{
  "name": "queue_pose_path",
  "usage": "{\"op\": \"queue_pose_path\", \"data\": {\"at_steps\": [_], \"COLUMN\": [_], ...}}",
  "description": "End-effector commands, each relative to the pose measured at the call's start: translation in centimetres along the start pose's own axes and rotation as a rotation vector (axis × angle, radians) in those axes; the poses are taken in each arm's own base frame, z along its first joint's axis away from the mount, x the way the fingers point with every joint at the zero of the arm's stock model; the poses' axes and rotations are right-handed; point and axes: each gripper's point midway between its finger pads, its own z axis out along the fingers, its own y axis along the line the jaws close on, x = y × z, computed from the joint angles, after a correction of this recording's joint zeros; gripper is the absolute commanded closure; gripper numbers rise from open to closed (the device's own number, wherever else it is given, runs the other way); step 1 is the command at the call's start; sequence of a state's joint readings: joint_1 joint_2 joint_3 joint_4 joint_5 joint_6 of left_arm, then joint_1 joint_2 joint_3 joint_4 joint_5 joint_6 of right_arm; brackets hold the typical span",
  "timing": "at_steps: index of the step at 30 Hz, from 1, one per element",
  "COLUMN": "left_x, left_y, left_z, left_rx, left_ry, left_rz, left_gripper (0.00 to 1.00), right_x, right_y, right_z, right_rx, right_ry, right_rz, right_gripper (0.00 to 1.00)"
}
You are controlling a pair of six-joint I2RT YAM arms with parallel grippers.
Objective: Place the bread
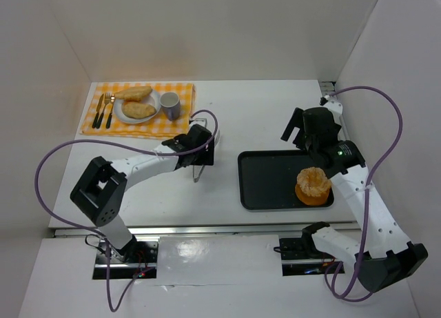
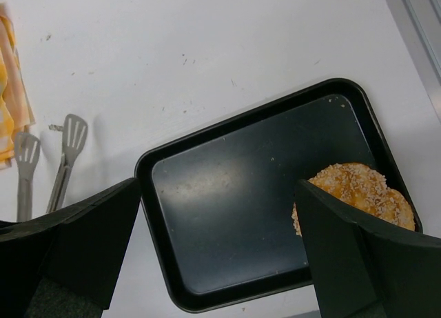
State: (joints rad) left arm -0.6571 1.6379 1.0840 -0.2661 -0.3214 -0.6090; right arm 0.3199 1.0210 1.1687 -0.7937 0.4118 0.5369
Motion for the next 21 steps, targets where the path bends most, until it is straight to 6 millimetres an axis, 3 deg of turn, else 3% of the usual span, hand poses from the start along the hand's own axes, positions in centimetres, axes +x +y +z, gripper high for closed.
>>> {"op": "queue_pose_path", "data": {"at_steps": [1,6,13,15,16,21], "left_x": [-0.7,-1.2,-8.1,-8.6,-9.9,-10.6], "left_y": [-0.4,-0.2,-1.4,-1.3,-1.2,-0.7], "left_z": [0.2,-0.9,-7.6,-9.1,-10.7,-12.9], "left_rx": [-0.018,-0.036,0.019,0.03,0.045,0.091], "left_ry": [0.004,0.035,-0.103,-0.131,-0.184,-0.278], "left_rz": [-0.002,0.027,0.022,0.045,0.044,0.034], "left_gripper": [0.1,0.04,0.04,0.04,0.04,0.03], "right_x": [-1.0,-0.7,-1.1,-0.9,-0.8,-0.2], "right_y": [-0.5,-0.6,-0.7,-0.8,-0.8,-0.6], "right_z": [-0.4,-0.2,-0.1,-0.1,0.1,0.3], "right_rx": [0.012,0.017,0.037,0.042,0.046,0.034], "right_ry": [-0.048,-0.041,-0.045,-0.038,-0.031,-0.014], "right_rz": [0.01,0.006,0.003,-0.001,-0.005,-0.009], "right_gripper": [0.0,0.0,0.0,0.0,0.0,0.0]}}
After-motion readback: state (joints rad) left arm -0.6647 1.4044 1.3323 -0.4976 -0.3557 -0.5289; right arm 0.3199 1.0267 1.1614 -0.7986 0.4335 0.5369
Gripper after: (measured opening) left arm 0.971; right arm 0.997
